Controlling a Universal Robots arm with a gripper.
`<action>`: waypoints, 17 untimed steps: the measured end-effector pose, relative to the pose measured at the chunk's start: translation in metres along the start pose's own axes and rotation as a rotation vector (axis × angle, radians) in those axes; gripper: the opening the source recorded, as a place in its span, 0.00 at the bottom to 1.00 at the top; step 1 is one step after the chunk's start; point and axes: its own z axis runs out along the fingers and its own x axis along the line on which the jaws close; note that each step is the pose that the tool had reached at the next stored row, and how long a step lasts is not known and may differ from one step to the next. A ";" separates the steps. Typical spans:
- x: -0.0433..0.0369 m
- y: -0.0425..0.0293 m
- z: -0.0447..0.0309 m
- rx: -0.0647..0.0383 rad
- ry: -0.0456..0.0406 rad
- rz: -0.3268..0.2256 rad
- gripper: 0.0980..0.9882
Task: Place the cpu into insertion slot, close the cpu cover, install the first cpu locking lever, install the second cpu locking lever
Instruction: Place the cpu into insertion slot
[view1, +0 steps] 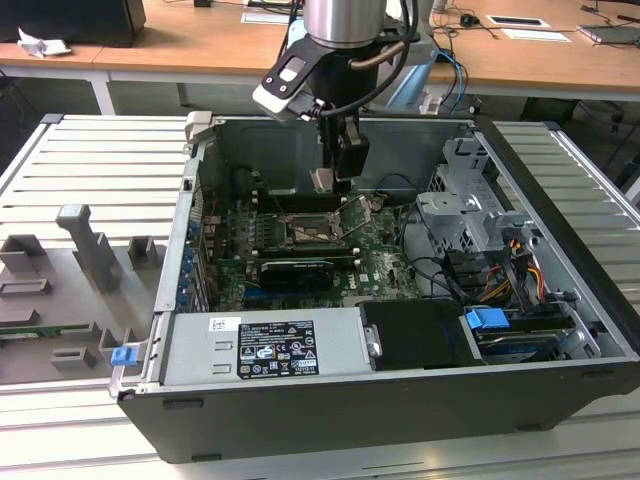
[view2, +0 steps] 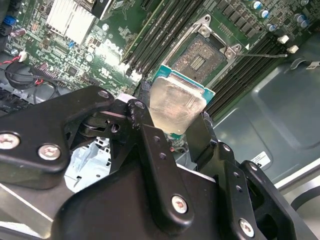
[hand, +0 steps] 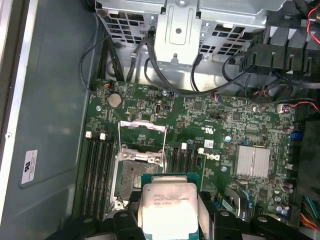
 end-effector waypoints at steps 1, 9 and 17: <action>0.0000 -0.0001 0.0010 0.001 0.0001 0.000 0.48; -0.0001 -0.0003 0.0051 0.001 -0.0005 0.000 0.48; -0.0001 -0.0004 0.0070 0.002 -0.0065 0.000 0.48</action>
